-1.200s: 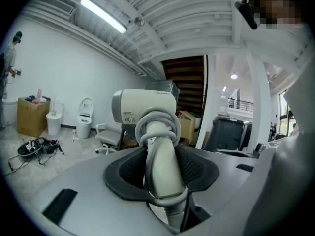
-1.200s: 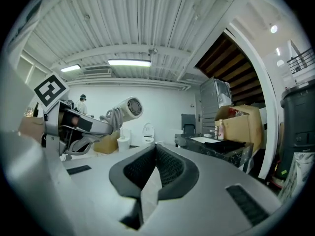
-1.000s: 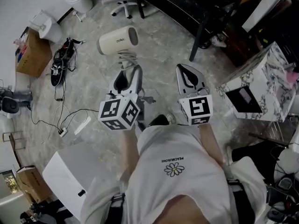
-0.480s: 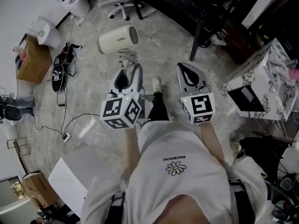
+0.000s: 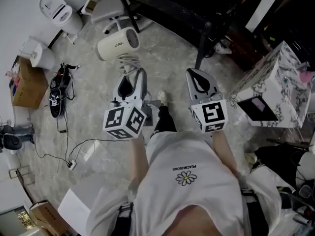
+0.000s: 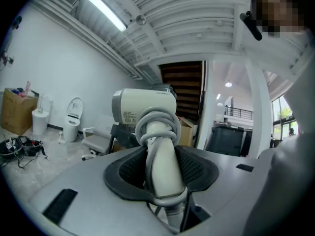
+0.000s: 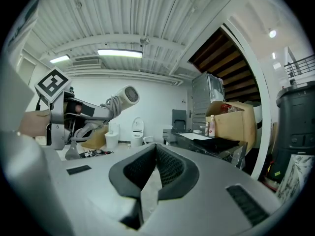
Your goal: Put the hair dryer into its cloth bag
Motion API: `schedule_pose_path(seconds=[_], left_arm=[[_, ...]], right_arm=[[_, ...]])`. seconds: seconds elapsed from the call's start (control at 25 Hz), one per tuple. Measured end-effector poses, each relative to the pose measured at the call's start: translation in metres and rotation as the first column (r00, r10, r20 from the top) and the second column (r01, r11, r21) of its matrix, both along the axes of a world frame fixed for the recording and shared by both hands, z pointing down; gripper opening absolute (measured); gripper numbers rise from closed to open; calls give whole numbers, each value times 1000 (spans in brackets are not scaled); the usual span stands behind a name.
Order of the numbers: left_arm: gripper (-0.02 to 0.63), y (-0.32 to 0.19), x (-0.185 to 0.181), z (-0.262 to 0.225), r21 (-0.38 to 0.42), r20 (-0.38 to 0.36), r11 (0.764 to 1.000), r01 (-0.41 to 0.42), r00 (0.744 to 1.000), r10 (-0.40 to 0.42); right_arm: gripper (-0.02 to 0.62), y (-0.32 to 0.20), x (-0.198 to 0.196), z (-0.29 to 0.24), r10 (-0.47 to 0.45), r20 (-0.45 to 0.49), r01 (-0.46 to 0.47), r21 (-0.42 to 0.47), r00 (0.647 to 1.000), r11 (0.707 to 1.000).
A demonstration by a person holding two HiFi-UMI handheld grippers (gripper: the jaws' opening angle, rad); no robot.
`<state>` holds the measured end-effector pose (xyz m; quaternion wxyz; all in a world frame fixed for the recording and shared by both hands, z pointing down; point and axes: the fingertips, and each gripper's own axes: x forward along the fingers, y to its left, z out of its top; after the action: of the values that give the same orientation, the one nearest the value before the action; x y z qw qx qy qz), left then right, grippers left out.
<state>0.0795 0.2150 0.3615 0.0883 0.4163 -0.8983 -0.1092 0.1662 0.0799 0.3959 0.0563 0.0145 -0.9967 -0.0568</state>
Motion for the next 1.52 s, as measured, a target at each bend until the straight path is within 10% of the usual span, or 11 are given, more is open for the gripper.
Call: schedule_pose_path(seconds=[0.92,1.52], left_arm=[[179,-103,-301,-31,-41,66,990,-135,988,138],[179,-150,-353,-20,-26,-2,983,-180,984,180]], right_arm=[[12,-83,-311,-23,43,-9,-43,38,999,998],[12,-122,-374,-22,50,-34,-47,96,998,994]])
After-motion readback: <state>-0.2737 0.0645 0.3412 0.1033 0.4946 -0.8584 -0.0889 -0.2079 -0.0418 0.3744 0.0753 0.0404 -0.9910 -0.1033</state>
